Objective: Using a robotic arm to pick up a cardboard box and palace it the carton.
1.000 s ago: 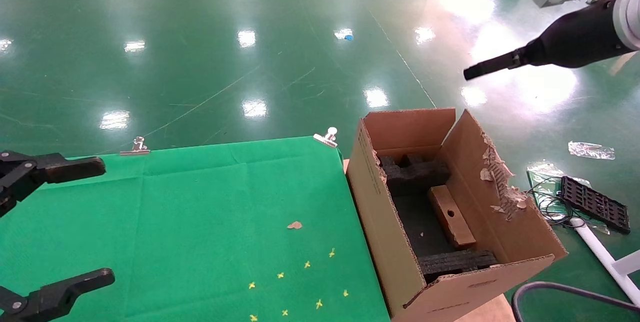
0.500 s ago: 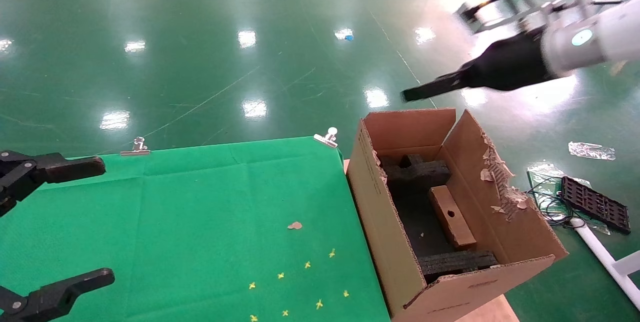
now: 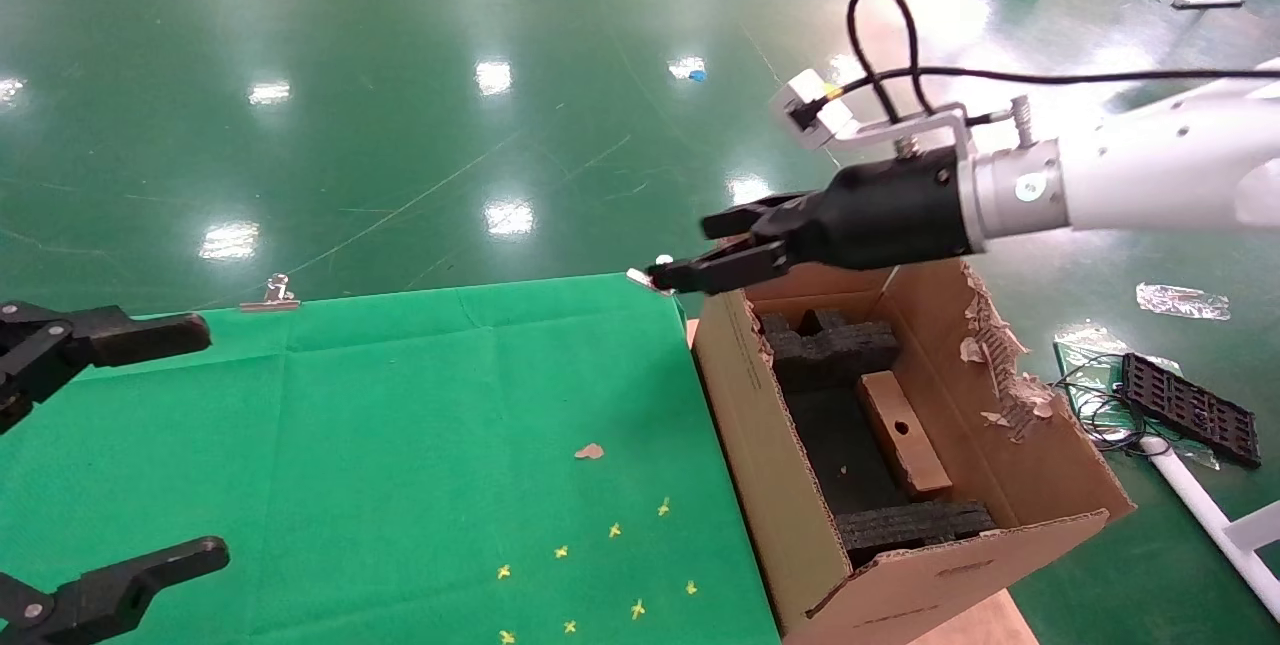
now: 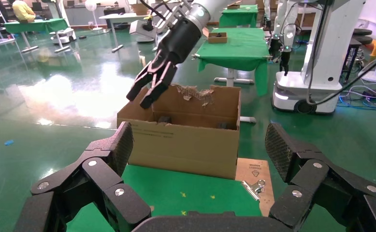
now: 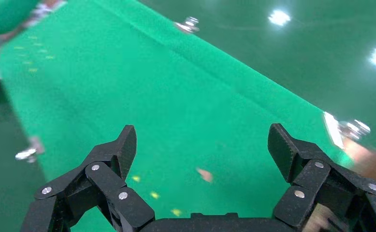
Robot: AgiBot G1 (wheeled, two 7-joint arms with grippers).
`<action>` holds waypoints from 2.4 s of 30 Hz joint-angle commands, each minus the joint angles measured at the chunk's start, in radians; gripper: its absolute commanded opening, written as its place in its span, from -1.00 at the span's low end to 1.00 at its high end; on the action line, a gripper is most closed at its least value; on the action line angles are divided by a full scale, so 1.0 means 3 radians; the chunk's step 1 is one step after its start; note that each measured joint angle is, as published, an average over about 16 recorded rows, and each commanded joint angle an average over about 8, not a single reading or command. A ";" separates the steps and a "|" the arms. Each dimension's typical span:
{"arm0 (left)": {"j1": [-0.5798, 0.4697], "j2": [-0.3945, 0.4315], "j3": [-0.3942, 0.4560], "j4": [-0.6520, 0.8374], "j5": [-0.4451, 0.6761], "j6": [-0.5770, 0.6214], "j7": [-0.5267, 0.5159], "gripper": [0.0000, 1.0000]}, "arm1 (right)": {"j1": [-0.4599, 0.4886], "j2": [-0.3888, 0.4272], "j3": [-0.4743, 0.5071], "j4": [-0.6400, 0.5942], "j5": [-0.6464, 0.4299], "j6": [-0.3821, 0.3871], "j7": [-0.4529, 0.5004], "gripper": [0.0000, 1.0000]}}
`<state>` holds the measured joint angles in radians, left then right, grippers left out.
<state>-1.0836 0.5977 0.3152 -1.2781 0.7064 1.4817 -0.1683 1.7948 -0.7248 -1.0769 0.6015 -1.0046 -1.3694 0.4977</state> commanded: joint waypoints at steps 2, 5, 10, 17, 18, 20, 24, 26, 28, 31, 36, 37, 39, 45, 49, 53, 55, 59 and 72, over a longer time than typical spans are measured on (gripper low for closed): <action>0.0000 0.0000 0.0000 0.0000 0.0000 0.0000 0.0000 1.00 | -0.0203 0.0032 0.0224 0.0192 0.0077 -0.0036 -0.0087 1.00; 0.0000 0.0000 0.0001 0.0000 0.0000 0.0000 0.0000 1.00 | -0.0408 0.0064 0.0452 0.0387 0.0155 -0.0072 -0.0176 1.00; 0.0000 -0.0001 0.0001 0.0000 -0.0001 -0.0001 0.0001 1.00 | -0.0750 0.0118 0.0830 0.0711 0.0285 -0.0131 -0.0323 1.00; -0.0001 -0.0001 0.0002 0.0000 -0.0001 -0.0001 0.0001 1.00 | -0.1228 0.0194 0.1360 0.1164 0.0467 -0.0215 -0.0529 1.00; -0.0001 -0.0001 0.0002 0.0000 -0.0001 -0.0001 0.0001 1.00 | -0.1298 0.0205 0.1436 0.1230 0.0494 -0.0227 -0.0559 1.00; -0.0001 -0.0001 0.0002 0.0000 -0.0002 -0.0001 0.0001 1.00 | -0.1433 0.0226 0.1587 0.1359 0.0545 -0.0251 -0.0617 1.00; -0.0001 -0.0001 0.0003 0.0000 -0.0002 -0.0001 0.0001 1.00 | -0.1708 0.0269 0.1891 0.1619 0.0650 -0.0299 -0.0735 1.00; -0.0001 -0.0001 0.0003 0.0000 -0.0002 -0.0001 0.0002 1.00 | -0.1844 0.0291 0.2041 0.1748 0.0702 -0.0323 -0.0794 1.00; -0.0001 -0.0001 0.0003 0.0000 -0.0002 -0.0001 0.0002 1.00 | -0.1980 0.0312 0.2192 0.1877 0.0753 -0.0347 -0.0852 1.00; -0.0001 -0.0001 0.0004 0.0000 -0.0003 -0.0002 0.0002 1.00 | -0.2180 0.0344 0.2413 0.2066 0.0829 -0.0382 -0.0938 1.00; 0.0000 -0.0002 0.0004 0.0001 -0.0003 -0.0002 0.0002 1.00 | -0.2444 0.0383 0.2703 0.2314 0.0928 -0.0427 -0.1044 1.00; 0.0000 -0.0002 0.0004 0.0001 -0.0003 -0.0002 0.0002 1.00 | -0.2479 0.0388 0.2741 0.2346 0.0941 -0.0433 -0.1055 1.00; 0.0000 -0.0002 0.0004 0.0001 -0.0004 -0.0002 0.0003 1.00 | -0.2519 0.0395 0.2785 0.2382 0.0957 -0.0440 -0.1067 1.00; 0.0000 -0.0002 0.0004 0.0001 -0.0004 -0.0003 0.0003 1.00 | -0.2510 0.0396 0.2777 0.2373 0.0961 -0.0442 -0.1060 1.00; 0.0000 -0.0002 0.0004 0.0001 -0.0004 -0.0003 0.0003 1.00 | -0.2479 0.0392 0.2742 0.2344 0.0948 -0.0437 -0.1051 1.00; 0.0000 -0.0002 0.0004 0.0001 -0.0004 -0.0003 0.0002 1.00 | -0.2457 0.0388 0.2718 0.2324 0.0938 -0.0432 -0.1046 1.00; 0.0000 -0.0002 0.0004 0.0001 -0.0004 -0.0003 0.0002 1.00 | -0.2448 0.0387 0.2708 0.2316 0.0935 -0.0430 -0.1044 1.00; 0.0000 -0.0002 0.0004 0.0001 -0.0004 -0.0003 0.0002 1.00 | -0.2434 0.0385 0.2693 0.2304 0.0930 -0.0427 -0.1041 1.00; 0.0000 -0.0002 0.0004 0.0001 -0.0004 -0.0003 0.0002 1.00 | -0.2412 0.0382 0.2668 0.2283 0.0918 -0.0422 -0.1036 1.00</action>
<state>-1.0836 0.5970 0.3163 -1.2777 0.7052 1.4809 -0.1676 1.0711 -0.6103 -0.2761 1.2866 -0.7291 -1.4961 0.1868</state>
